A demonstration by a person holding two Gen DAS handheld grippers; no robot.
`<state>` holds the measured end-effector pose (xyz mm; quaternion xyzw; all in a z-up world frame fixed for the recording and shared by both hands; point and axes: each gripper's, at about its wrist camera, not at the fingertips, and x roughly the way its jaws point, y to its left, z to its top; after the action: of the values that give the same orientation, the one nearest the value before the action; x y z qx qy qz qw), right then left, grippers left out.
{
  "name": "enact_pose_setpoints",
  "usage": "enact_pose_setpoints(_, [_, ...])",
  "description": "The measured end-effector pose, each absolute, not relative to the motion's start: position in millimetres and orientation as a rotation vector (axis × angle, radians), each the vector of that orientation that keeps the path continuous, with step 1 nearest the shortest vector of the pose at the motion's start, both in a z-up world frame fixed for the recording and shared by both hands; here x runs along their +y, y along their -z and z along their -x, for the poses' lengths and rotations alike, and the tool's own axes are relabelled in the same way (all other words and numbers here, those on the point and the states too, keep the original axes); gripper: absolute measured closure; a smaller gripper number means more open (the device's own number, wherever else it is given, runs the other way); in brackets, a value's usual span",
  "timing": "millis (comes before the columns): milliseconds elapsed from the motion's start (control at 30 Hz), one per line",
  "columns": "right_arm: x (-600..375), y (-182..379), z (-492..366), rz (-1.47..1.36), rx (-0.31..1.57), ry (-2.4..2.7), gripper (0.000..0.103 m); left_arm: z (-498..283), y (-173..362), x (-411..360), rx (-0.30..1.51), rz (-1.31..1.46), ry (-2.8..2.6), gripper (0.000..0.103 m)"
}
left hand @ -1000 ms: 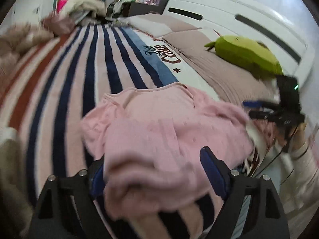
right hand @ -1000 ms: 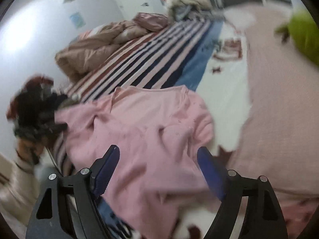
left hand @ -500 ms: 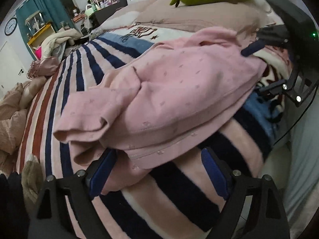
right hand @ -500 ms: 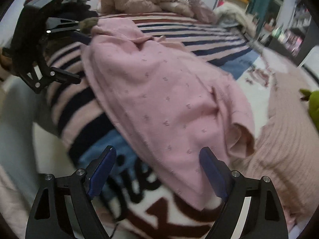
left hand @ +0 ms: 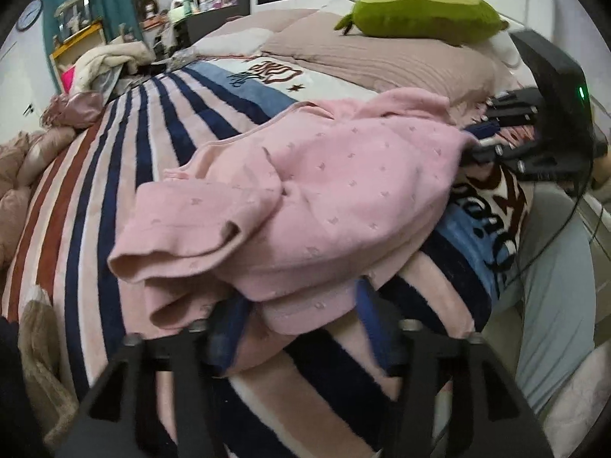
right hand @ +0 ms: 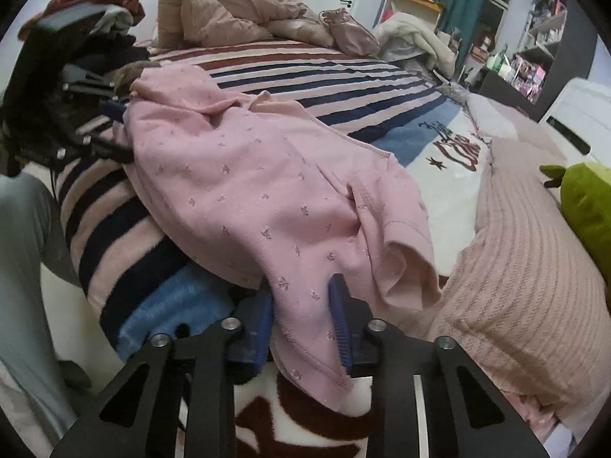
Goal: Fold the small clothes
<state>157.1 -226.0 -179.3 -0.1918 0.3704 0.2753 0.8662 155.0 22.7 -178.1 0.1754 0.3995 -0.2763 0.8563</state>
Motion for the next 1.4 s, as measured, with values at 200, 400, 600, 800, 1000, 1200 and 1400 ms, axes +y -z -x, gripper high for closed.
enact_pose_setpoints(200, [-244, 166, -170, 0.216, 0.815, -0.649, 0.093, -151, 191, 9, 0.861, -0.454, 0.572, 0.035])
enact_pose_setpoints(400, [-257, 152, -185, 0.082, 0.843, -0.700, 0.096, -164, 182, 14, 0.891, -0.375, 0.531, 0.082])
enact_pose_setpoints(600, [-240, 140, -169, 0.235, 0.800, -0.683, 0.081, -166, 162, 24, 0.863, -0.303, 0.543, 0.094])
enact_pose_setpoints(800, [-219, 145, -155, 0.310, 0.767, -0.701, 0.052, -169, 153, 28, 0.892, -0.258, 0.579, 0.092])
enact_pose_setpoints(1000, [-190, 180, -152, 0.548, 0.779, -0.611, 0.032, -161, 150, 32, 0.890, -0.277, 0.584, 0.087])
enact_pose_setpoints(1200, [-197, 178, -167, 0.496, 0.762, -0.535, 0.059, -164, 144, 36, 0.881, -0.245, 0.570, 0.098])
enact_pose_setpoints(1400, [-214, 149, -181, 0.395, 0.739, -0.521, 0.090, -170, 122, 39, 0.831, -0.228, 0.562, 0.099])
